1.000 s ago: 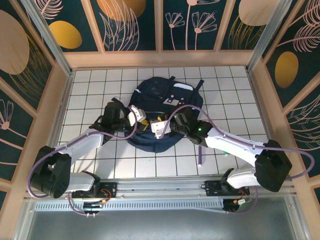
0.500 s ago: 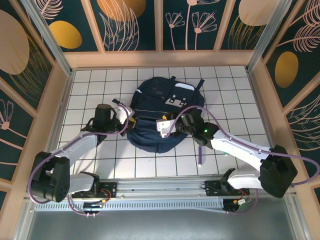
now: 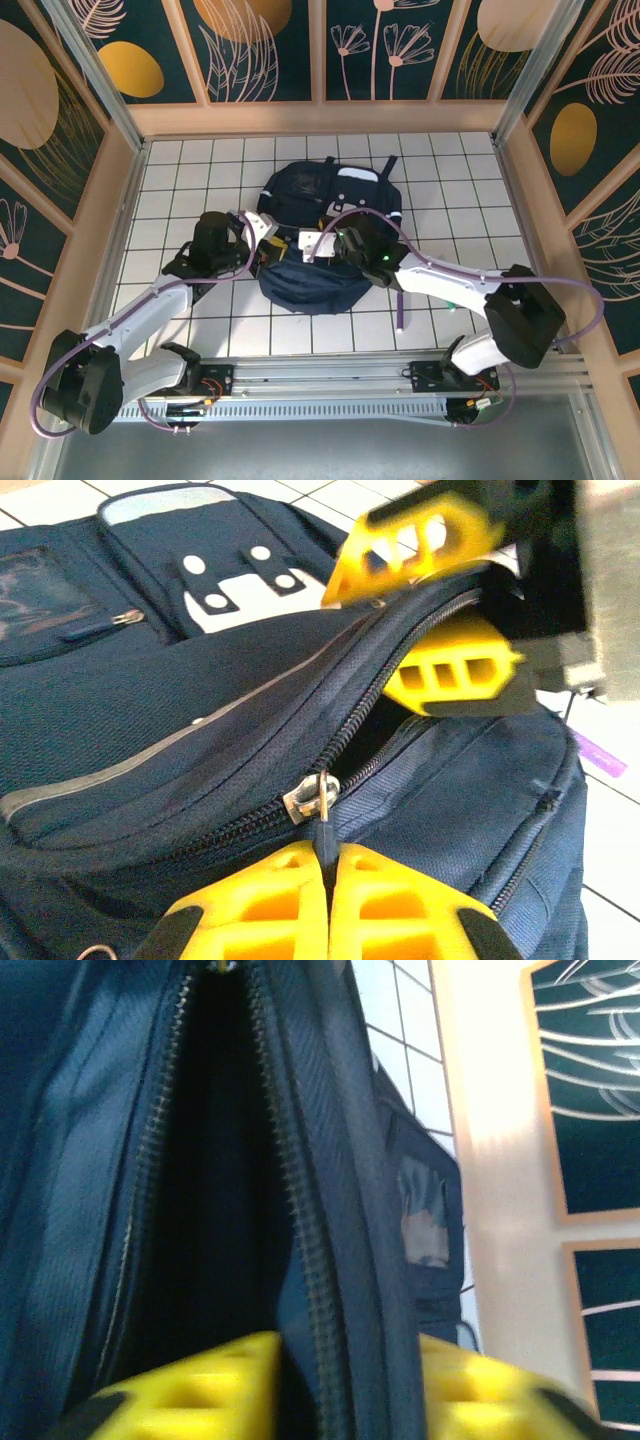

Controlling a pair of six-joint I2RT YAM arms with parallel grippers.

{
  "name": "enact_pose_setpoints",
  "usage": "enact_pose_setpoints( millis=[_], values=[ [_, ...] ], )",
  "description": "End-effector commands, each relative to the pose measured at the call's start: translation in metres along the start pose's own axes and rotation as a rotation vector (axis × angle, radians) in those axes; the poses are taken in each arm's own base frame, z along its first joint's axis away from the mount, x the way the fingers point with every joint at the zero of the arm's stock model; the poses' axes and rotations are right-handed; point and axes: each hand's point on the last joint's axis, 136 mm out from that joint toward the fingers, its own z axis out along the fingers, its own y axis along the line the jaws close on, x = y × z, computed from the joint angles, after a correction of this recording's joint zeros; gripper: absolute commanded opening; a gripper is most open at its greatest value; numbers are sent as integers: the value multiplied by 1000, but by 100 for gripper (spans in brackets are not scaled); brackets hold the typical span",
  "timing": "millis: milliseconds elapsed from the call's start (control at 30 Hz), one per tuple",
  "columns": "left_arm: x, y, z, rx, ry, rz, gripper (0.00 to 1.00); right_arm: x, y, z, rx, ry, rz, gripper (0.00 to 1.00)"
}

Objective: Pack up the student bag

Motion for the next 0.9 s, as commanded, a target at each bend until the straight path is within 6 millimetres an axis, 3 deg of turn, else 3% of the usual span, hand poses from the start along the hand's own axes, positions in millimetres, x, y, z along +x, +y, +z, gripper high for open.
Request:
enact_pose_setpoints(
  millis=[0, 67, 200, 300, 400, 533, 600, 667, 800, 867],
  values=[
    [-36, -12, -7, 16, -128, 32, 0, -16, -17, 0, 34, -12, 17, 0],
    [-36, 12, -17, -127, -126, 19, 0, -19, -13, -6, 20, -47, -25, 0],
    [-36, 42, -50, -240, -185, 12, 0, -13, -8, -22, -7, -105, -71, 0],
    [-21, 63, -63, -344, -143, 39, 0, -15, -2, -38, -38, -187, -111, 0],
    [4, 78, -63, -388, -90, 2, 0, -17, 12, -52, -79, -265, -166, 0],
    [12, 53, -41, -170, -47, -88, 0, -15, 19, -53, -104, -270, -146, 4],
    [7, 35, -31, -97, -42, -96, 0, -20, 19, -49, -93, -275, -119, 29],
    [2, 15, -23, -60, -40, -41, 0, -27, 23, -43, -106, -262, -116, 37],
    [-14, -5, -22, 18, -112, -101, 0, -39, 22, -21, -76, -157, -108, 38],
    [-19, -9, -24, 31, -134, -110, 0, -46, 18, -13, -52, -130, -96, 30]
  ],
)
